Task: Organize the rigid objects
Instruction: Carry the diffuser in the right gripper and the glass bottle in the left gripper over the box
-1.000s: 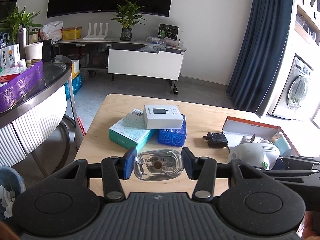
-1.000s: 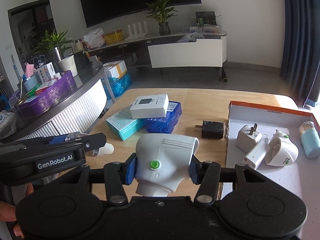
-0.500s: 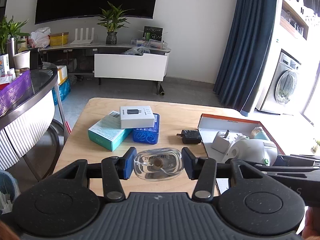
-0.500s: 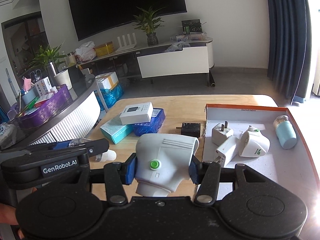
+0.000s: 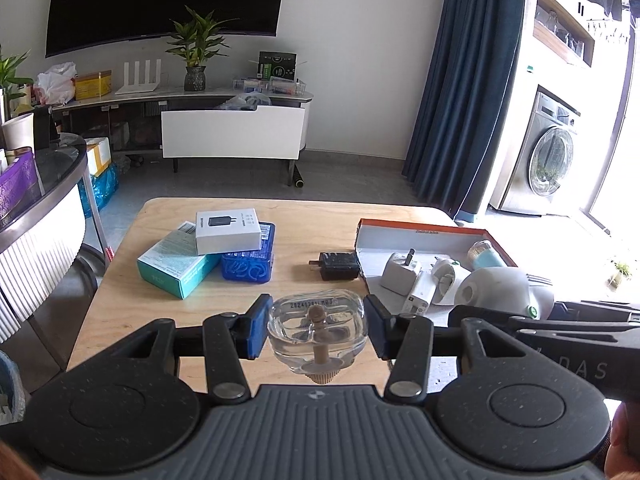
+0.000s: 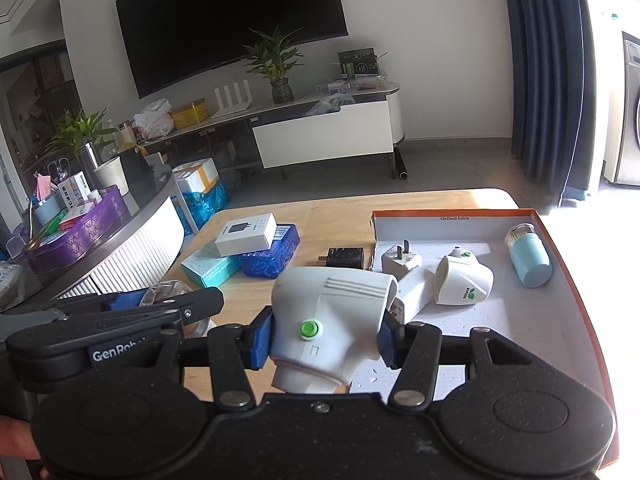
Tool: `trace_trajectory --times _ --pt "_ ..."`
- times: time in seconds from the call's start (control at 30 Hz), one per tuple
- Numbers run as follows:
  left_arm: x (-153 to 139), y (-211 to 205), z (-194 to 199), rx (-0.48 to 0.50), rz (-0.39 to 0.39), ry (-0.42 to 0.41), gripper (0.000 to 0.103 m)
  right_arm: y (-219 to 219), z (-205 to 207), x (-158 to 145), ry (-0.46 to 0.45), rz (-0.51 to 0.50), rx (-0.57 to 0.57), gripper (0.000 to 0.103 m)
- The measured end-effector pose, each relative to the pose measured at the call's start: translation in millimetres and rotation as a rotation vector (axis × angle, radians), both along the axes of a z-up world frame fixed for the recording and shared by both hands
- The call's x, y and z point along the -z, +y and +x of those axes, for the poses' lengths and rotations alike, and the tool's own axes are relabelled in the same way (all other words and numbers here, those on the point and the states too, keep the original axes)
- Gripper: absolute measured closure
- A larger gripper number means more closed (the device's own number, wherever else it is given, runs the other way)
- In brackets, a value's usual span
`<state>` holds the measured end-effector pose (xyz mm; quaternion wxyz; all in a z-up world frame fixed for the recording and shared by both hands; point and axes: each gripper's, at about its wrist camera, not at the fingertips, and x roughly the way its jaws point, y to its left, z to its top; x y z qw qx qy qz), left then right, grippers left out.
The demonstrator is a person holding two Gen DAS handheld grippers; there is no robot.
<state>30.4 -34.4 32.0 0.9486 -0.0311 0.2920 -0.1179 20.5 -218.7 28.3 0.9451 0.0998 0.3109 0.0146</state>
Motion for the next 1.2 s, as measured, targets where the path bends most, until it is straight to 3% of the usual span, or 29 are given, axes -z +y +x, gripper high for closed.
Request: trace_trajectory --times 1.2 --pt "-2.6 -57.1 -1.7 0.148 0.032 -0.020 0.053 -56.7 -34.9 -7.1 -0.030 0.010 0.159 0.041"
